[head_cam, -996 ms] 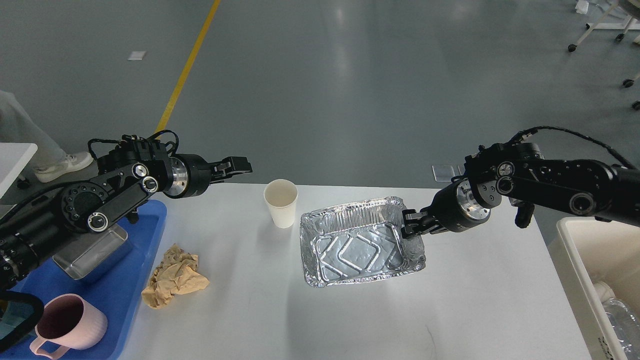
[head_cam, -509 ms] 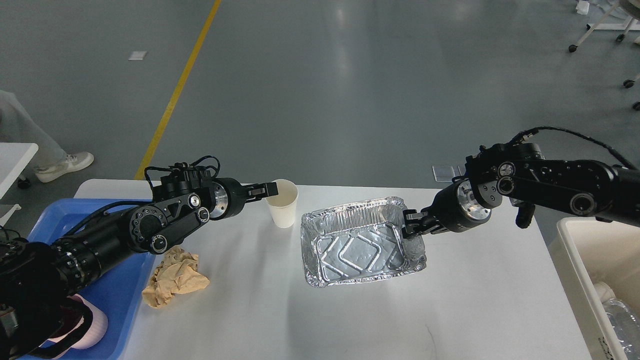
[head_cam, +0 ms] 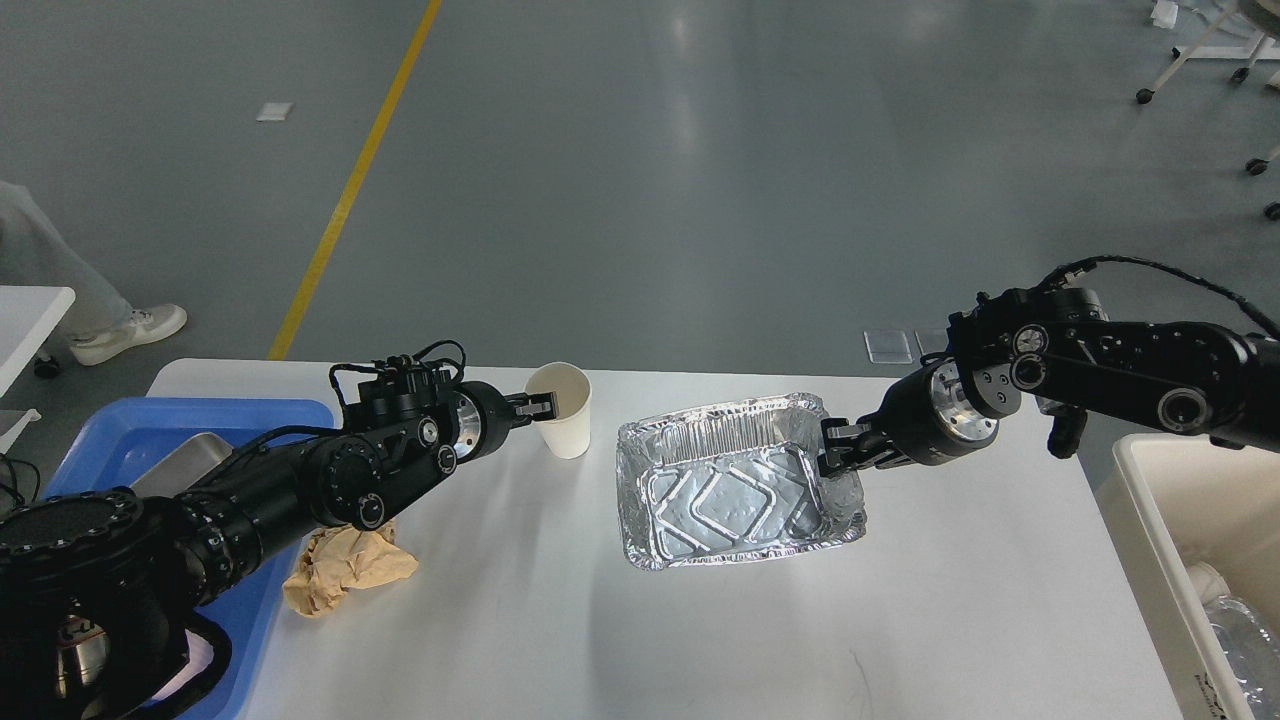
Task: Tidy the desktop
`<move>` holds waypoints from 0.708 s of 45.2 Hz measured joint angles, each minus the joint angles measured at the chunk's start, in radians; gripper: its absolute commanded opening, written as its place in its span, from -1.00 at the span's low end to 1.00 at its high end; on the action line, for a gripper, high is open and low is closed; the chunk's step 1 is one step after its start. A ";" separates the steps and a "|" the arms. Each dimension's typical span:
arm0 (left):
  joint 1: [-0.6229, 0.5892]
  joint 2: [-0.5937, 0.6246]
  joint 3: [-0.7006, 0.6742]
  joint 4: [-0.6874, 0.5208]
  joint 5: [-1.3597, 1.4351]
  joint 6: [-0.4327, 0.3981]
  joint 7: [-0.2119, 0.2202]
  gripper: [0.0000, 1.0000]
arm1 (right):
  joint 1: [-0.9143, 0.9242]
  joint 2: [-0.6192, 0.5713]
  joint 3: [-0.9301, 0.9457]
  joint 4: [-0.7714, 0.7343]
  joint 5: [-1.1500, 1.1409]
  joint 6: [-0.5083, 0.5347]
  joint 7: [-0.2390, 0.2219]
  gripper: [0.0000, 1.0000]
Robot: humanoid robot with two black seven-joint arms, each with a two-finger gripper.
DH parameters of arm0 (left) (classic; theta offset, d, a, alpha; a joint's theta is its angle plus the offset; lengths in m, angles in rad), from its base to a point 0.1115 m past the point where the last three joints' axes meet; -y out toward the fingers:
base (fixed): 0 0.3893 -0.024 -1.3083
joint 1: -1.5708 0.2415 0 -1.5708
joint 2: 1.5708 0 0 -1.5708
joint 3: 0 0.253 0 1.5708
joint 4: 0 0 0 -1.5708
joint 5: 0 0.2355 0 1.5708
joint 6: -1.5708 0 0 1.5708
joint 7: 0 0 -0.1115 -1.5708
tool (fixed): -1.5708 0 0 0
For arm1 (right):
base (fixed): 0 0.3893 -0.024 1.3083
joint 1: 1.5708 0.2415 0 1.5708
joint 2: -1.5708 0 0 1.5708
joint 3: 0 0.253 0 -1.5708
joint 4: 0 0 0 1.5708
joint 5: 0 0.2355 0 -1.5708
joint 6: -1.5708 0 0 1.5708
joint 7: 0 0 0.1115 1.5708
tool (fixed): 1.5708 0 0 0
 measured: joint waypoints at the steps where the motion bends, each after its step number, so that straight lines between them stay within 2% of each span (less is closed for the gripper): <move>1: 0.000 0.000 0.000 0.001 0.000 0.000 0.000 -0.57 | 0.000 0.000 0.000 0.000 0.000 0.000 0.000 -1.00; 15: 0.000 0.003 0.000 0.004 -0.004 -0.011 -0.004 -0.91 | 0.000 0.000 0.000 0.000 0.000 0.000 0.000 -1.00; 26: -0.002 0.012 0.000 0.003 -0.004 -0.020 -0.024 -0.92 | 0.000 0.000 0.000 0.000 0.000 0.000 0.000 -1.00; 32: -0.013 0.028 -0.011 -0.001 -0.008 -0.053 -0.044 -0.92 | 0.000 0.000 0.000 0.000 0.000 0.000 0.000 -1.00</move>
